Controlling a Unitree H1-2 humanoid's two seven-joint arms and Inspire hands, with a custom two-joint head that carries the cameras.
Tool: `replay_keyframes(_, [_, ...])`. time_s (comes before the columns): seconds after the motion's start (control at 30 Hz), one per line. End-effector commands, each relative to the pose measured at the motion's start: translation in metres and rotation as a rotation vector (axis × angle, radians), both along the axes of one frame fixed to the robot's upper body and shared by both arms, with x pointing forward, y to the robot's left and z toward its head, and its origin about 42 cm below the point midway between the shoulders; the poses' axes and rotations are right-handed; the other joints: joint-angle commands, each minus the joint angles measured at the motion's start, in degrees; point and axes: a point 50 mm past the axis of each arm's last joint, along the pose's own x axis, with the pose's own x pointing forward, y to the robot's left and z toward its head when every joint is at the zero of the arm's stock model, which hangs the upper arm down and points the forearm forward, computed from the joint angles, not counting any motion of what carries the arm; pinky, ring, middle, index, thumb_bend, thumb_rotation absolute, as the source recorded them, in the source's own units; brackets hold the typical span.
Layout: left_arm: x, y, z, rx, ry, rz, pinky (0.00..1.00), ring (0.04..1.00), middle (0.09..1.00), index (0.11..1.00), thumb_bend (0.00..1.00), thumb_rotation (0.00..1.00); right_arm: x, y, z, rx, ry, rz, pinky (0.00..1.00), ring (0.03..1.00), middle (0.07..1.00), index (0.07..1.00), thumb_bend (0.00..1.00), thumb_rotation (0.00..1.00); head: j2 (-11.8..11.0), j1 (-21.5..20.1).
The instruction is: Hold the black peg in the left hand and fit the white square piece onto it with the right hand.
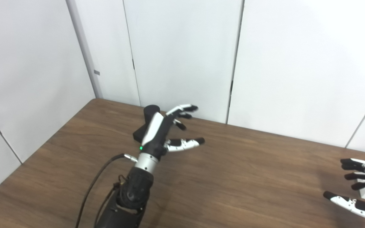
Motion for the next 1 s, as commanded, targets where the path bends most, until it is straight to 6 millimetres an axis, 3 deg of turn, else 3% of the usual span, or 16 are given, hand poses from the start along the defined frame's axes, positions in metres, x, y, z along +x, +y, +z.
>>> replay_keyframes(0.0, [0.008, 0.008, 0.032, 0.048, -0.104, 0.042, 0.61, 0.775, 0.823, 0.797, 0.79, 0.11, 0.007, 0.000, 0.023, -0.011, -0.087, 0.010, 0.48, 0.610, 0.683, 0.687, 0.65, 0.00, 0.0, 0.1])
replay_keyframes(0.13, [0.010, 0.023, 0.042, 0.121, -0.093, 0.139, 0.67, 0.822, 0.836, 0.802, 0.80, 0.19, 0.007, 0.000, 0.023, -0.010, -0.087, 0.012, 0.47, 0.604, 0.681, 0.684, 0.65, 0.00, 0.0, 0.1])
replay_keyframes(0.3, [0.014, 0.040, 0.051, 0.166, -0.114, 0.195, 0.71, 0.833, 0.850, 0.792, 0.79, 0.18, 0.007, 0.000, 0.024, -0.012, -0.089, 0.006, 0.48, 0.610, 0.683, 0.681, 0.66, 0.00, 0.0, 0.1])
replay_keyframes(0.47, [0.019, 0.058, 0.057, 0.190, -0.117, 0.274, 0.78, 0.885, 0.891, 0.803, 0.81, 0.25, 0.008, 0.001, 0.023, -0.009, -0.091, 0.007, 0.47, 0.602, 0.680, 0.678, 0.65, 0.00, -0.2, 0.3])
replay_keyframes(0.7, [0.023, 0.071, 0.064, 0.269, -0.121, 0.390, 0.78, 0.929, 0.929, 0.824, 0.86, 0.27, 0.008, 0.001, 0.024, -0.011, -0.092, 0.003, 0.47, 0.604, 0.680, 0.677, 0.65, 0.00, 0.0, 0.4])
replay_keyframes(0.8, [0.027, 0.072, 0.065, 0.320, -0.070, 0.429, 0.86, 0.988, 0.967, 0.846, 0.93, 0.32, 0.007, 0.002, 0.025, -0.011, -0.088, 0.002, 0.47, 0.606, 0.683, 0.679, 0.65, 0.00, 0.0, 0.5])
replay_keyframes(0.97, [0.033, 0.069, 0.063, 0.371, 0.023, 0.492, 0.99, 1.000, 0.999, 0.890, 1.00, 0.40, 0.008, 0.001, 0.026, -0.010, -0.094, 0.004, 0.46, 0.602, 0.679, 0.675, 0.65, 0.00, 0.0, 0.5])
